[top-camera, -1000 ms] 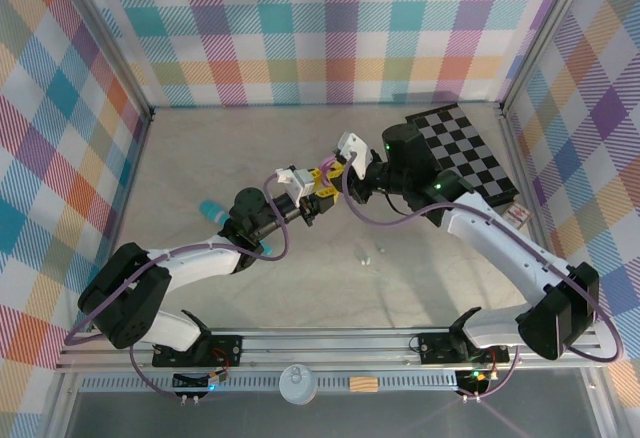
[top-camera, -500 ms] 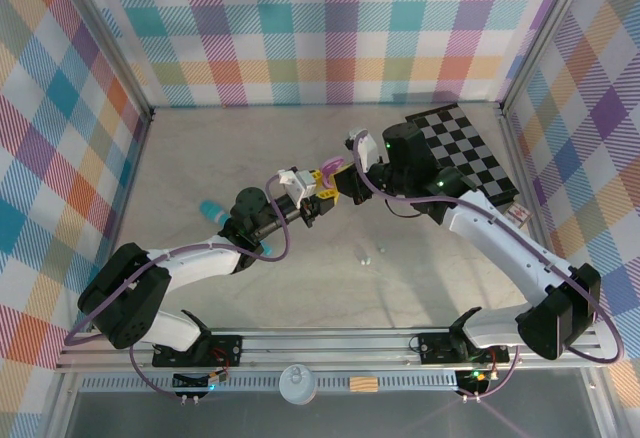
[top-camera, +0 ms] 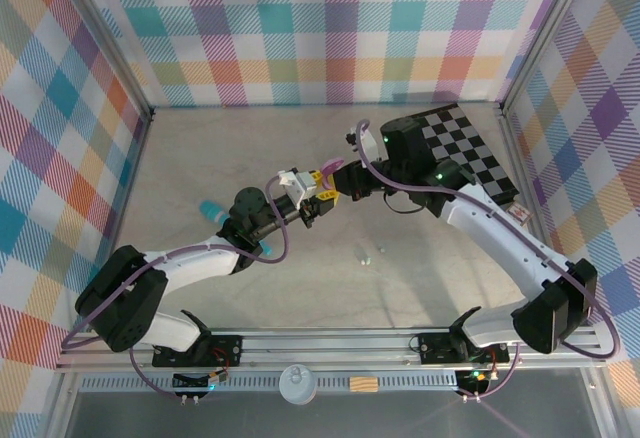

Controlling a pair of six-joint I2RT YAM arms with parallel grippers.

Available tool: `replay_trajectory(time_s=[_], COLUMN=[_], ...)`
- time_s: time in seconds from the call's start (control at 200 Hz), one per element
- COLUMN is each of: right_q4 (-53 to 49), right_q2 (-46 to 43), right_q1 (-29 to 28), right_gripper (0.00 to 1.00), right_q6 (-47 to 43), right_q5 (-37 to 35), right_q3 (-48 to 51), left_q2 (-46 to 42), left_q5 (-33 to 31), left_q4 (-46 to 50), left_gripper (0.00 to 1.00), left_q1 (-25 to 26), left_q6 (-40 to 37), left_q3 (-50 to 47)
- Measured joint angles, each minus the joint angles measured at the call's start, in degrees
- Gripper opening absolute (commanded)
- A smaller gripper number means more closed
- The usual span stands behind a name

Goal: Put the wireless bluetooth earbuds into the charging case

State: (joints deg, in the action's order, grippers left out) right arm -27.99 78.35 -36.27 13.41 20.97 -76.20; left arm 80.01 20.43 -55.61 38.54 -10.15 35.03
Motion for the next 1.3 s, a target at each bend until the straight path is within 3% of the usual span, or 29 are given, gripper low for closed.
replay_trajectory(time_s=[0.085, 0.405, 0.63, 0.81, 1.125, 1.3], right_q4=[-0.6, -3.0, -2.9, -1.8, -4.3, -6.8], right_q2=[0.9, 2.1, -1.4, -6.7, 4.7, 7.7], right_q1=[0.3, 0.3, 0.3, 0.9, 4.4, 4.8], right_gripper=[0.13, 0.4, 0.51, 0.72, 0.73, 0.74], right_q6=[0.8, 0.6, -2.1, -4.2, -3.5, -3.4], right_q5=[0.2, 0.1, -0.3, -1.5, -2.7, -2.9], right_q3=[-0.7, -3.1, -2.5, -2.6, -12.8, -13.0], left_q2=[0.0, -0.1, -0.1, -0.1, -0.8, -2.2], left_q5=[-0.1, -0.2, -0.5, 0.0, 1.1, 0.9], left_q4=[0.4, 0.0, -1.6, -2.9, -3.0, -2.5], left_gripper=[0.16, 0.16, 0.16, 0.16, 0.16, 0.16], left_q1=[0.0, 0.0, 0.0, 0.0, 0.0, 0.0], left_q6=[0.0, 0.0, 0.6, 0.7, 0.2, 0.3], left_q3=[0.0, 0.0, -0.1, -0.1, -1.9, -2.3])
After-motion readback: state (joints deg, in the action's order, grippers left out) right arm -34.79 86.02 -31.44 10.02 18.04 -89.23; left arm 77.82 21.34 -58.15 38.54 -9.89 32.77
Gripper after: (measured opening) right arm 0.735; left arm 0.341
